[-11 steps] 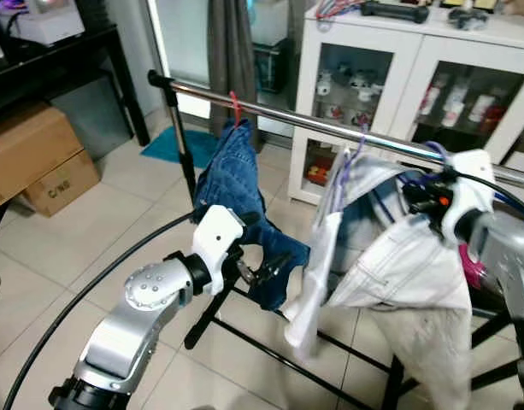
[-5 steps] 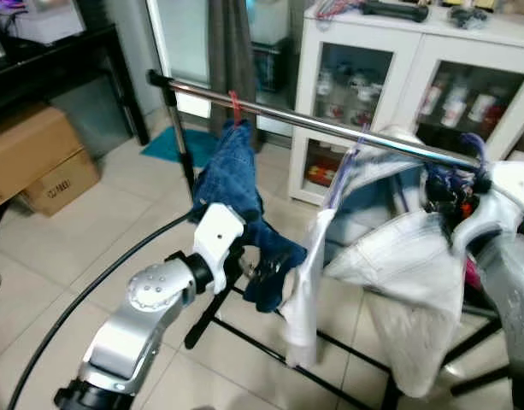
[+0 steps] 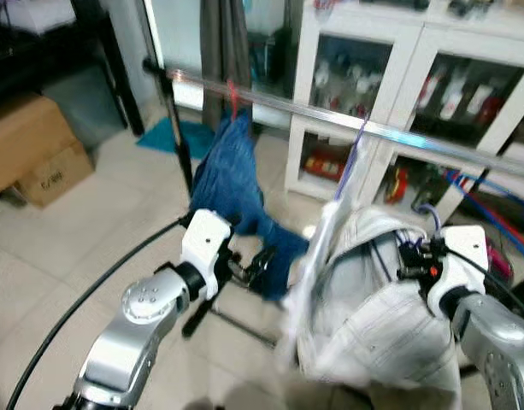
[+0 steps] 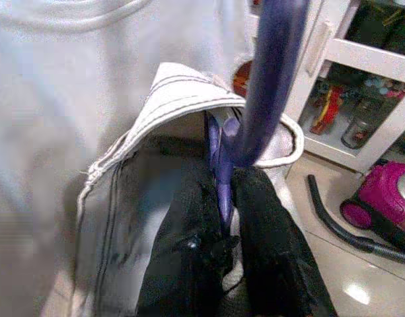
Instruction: Hang hanger
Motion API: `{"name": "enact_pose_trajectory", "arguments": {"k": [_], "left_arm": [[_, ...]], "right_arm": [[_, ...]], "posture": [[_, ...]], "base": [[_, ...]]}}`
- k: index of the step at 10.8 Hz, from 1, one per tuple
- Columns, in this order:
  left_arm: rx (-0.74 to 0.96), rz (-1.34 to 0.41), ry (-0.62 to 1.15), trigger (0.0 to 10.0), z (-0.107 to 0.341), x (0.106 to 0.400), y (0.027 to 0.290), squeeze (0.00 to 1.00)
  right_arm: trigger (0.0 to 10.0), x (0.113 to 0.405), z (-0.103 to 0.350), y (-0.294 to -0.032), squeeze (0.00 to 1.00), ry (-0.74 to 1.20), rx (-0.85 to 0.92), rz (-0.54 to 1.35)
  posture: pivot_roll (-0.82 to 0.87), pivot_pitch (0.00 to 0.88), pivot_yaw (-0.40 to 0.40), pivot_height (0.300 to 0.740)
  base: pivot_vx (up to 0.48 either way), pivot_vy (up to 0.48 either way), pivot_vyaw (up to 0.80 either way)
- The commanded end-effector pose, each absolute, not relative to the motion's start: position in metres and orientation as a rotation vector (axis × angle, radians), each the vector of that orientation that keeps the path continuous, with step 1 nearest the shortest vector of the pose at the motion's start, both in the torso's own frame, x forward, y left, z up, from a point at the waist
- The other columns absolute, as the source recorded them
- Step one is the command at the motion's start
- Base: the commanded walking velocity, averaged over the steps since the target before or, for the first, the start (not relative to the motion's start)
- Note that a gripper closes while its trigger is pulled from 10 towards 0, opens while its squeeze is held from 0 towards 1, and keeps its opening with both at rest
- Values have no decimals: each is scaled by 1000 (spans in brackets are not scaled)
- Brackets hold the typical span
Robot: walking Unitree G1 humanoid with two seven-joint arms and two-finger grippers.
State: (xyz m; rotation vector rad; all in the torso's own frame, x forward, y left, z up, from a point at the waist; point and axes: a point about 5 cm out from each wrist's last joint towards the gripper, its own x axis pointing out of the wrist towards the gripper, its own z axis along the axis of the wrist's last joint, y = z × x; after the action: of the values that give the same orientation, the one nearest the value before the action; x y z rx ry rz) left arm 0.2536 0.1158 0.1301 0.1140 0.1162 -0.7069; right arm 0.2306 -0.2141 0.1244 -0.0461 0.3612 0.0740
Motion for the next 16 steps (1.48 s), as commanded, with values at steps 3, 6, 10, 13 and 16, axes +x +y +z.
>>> {"name": "enact_pose_trajectory", "arguments": {"k": [3,6,10,13,16], "left_arm": [[114,-703,112,10000,134,252,117,75],[114,-708,114,10000,134,253,118,75],[140,-765,133,10000,130,258,113,78],[210,-998,206,10000,118,261,95,1000],[194,-832,142,10000,117,269,99,745]], "right_arm": [[10000,229,137,-211,0,304,-84,62],[10000,226,136,-212,0,325,-93,66],[10000,225,141,-216,0,355,-144,265],[10000,218,135,-216,0,508,-329,568],[10000,231,126,-237,0,446,-190,218]], "posture": [[25,10,-10,740],[20,12,-10,740],[28,20,-24,740],[11,8,-17,740],[6,0,-13,740]], "base": [[0,0,0],[0,0,0],[0,0,0],[0,0,0],[0,0,0]]}}
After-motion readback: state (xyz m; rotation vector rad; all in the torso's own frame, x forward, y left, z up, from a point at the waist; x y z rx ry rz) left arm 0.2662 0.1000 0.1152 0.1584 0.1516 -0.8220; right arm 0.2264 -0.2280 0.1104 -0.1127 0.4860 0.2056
